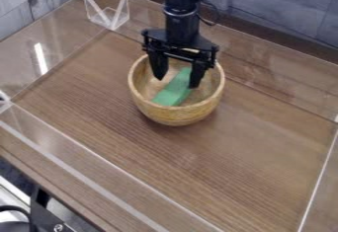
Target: Move green stick from inside the wooden bowl to the table next to it
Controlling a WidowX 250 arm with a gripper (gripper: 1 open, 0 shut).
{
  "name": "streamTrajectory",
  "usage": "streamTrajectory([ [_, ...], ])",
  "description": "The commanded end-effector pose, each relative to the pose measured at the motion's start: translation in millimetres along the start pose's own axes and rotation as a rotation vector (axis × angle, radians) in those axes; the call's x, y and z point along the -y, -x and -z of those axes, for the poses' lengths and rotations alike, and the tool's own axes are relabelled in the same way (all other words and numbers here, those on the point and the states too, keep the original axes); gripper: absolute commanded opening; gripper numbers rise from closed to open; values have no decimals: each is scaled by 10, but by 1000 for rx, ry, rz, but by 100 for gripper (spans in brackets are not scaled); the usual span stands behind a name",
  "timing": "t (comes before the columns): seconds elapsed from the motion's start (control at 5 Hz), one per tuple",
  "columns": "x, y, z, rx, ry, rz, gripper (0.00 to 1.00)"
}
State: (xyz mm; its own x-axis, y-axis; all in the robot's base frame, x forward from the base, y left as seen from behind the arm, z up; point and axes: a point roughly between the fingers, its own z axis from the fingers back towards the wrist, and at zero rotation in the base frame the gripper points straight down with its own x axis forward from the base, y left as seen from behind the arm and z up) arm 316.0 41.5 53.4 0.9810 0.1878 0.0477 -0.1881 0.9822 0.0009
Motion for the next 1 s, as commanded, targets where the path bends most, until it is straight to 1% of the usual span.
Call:
streamTrajectory([
  [0.0, -87, -114, -55, 43, 4, 59, 100],
  [0.2, -103, -158, 16, 44, 5, 70, 0],
  [0.4, -121, -198, 73, 44, 8, 81, 0],
  [0.6, -127, -274, -53, 50, 19, 131, 0],
  [0.8, -131, -345, -141, 53, 27, 182, 0],
])
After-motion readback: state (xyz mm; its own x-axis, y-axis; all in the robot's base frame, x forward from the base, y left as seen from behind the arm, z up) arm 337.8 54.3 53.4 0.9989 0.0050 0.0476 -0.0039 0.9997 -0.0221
